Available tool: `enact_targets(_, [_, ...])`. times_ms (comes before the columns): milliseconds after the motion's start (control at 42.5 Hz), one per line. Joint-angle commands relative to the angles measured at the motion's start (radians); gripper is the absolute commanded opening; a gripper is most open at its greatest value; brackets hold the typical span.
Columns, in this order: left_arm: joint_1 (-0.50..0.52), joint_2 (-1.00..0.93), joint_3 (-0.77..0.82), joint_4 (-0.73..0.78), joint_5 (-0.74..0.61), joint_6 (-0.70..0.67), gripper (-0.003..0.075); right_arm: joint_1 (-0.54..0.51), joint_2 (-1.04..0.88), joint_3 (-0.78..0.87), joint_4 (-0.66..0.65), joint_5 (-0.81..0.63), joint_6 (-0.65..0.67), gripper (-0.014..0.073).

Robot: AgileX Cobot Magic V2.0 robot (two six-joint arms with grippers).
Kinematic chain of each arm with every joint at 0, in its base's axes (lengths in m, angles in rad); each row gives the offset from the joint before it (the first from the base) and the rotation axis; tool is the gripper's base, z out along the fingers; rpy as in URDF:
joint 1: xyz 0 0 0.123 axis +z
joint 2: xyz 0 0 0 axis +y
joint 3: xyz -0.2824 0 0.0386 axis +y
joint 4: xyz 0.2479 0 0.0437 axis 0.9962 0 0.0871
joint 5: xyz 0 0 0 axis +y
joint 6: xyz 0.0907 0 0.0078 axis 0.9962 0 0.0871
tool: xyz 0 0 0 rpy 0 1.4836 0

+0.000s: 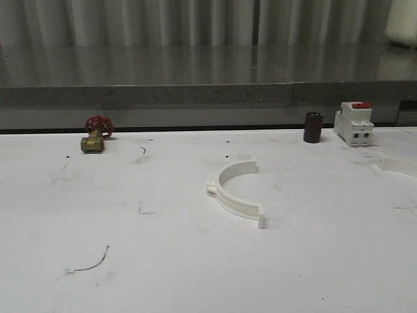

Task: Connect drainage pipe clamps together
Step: 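Move the right gripper over the other white clamp half, then grasp the clamp half's flange with the right gripper and lift it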

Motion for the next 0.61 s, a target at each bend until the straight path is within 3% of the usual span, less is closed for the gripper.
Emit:
enact_targets(0, [0.002,-0.001,-0.027,-0.007,-0.079,-0.003,0.0294,0.010,0.028,-0.066,-0.010,-0.035,-0.014,0.0425])
enact_targets(588, [0.002,-0.001,-0.027,-0.007,-0.079,-0.003,0.0294,0.044,0.279,-0.182,-0.069,-0.058,-0.023,0.0425])
